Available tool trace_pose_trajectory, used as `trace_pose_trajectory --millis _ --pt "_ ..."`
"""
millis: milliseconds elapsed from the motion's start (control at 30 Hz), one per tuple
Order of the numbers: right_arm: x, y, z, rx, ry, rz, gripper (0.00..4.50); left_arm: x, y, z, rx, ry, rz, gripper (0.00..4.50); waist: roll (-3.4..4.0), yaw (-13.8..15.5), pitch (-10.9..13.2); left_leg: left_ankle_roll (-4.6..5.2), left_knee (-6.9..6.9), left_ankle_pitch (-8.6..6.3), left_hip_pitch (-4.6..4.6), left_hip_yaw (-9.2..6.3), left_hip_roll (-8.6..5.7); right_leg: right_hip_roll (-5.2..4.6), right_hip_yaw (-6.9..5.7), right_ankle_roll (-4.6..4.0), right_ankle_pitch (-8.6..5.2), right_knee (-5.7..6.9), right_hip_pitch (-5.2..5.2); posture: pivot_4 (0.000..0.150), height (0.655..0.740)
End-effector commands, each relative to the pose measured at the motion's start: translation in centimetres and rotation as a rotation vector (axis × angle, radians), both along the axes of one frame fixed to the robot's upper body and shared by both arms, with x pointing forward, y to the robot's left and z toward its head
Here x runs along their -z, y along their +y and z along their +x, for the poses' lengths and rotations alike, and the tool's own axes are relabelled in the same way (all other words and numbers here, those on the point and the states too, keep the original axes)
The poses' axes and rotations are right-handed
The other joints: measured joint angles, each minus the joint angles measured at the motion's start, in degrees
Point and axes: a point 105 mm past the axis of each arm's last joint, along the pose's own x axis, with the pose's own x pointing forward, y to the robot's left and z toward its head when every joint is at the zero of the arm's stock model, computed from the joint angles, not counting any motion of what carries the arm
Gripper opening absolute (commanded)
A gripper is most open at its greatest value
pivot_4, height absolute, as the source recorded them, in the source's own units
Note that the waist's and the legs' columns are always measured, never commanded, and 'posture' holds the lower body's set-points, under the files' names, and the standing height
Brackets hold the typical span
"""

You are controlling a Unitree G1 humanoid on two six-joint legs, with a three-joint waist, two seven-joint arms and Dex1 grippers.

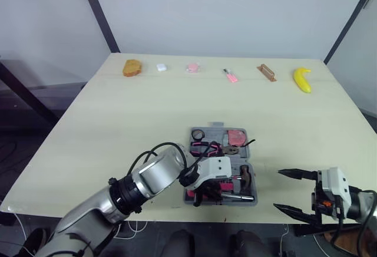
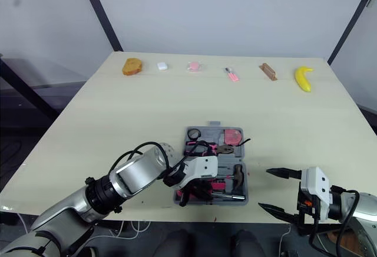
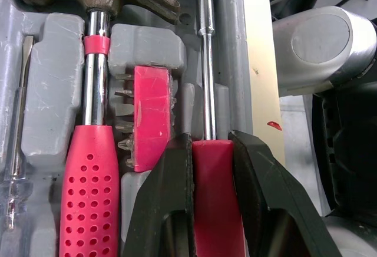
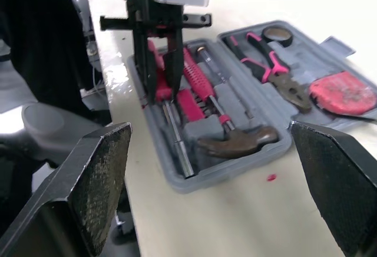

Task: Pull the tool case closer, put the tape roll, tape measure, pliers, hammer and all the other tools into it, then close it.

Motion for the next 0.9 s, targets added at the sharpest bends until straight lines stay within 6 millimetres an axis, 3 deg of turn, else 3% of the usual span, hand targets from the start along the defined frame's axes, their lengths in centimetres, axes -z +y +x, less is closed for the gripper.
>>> trace_pose_trajectory --millis 33,367,400,433,533,900 --pt "-1.2 -0.1 0.1 -0.002 -0.052 -0.012 4.50 0.0 -0.6 -0.3 0.018 0.002 -0.008 0.54 0.01 0.1 0.0 0.00 0.00 0.00 0.00 0.00 0.00 0.00 0.01 0.00 0.00 0.00 0.00 0.150 0.7400" --pt "-1.5 0.4 0.2 -0.008 -0.054 -0.007 4.50 -0.1 -0.7 -0.7 0.010 0.052 -0.027 0.54 0.02 0.8 0.0 0.00 0.02 0.00 0.00 0.01 0.00 0.00 0.00 0.00 0.00 0.00 0.01 0.150 0.7400" --pt "-1.5 0.4 0.3 -0.007 -0.055 -0.007 4.50 -0.2 -0.7 -0.7 0.008 0.049 -0.028 1.50 0.02 0.7 0.0 0.00 0.02 0.00 0.00 0.01 0.00 0.00 0.00 0.00 0.00 0.00 0.00 0.150 0.7400" --pt "-1.5 0.4 0.3 -0.006 -0.056 -0.009 4.50 -0.2 -0.7 -0.7 0.007 0.046 -0.028 1.75 0.02 0.8 0.0 0.00 0.02 0.00 0.00 0.01 0.00 0.00 0.00 0.00 0.00 0.00 0.00 0.150 0.7400" --pt "-1.6 0.1 0.4 -0.004 -0.058 -0.014 4.50 -0.3 -0.8 -0.5 -0.008 0.031 -0.030 3.26 0.02 0.8 0.0 0.00 0.04 0.00 0.00 0.00 0.00 0.00 -0.01 0.00 0.00 0.01 0.01 0.150 0.7400" --pt "-1.4 0.1 0.6 -0.006 -0.059 -0.012 4.50 -1.9 0.0 0.0 -0.014 0.049 -0.080 3.26 0.03 0.7 0.0 0.00 0.05 0.00 0.01 -0.03 0.01 0.03 -0.01 -0.01 0.00 0.03 0.01 0.150 0.7400"
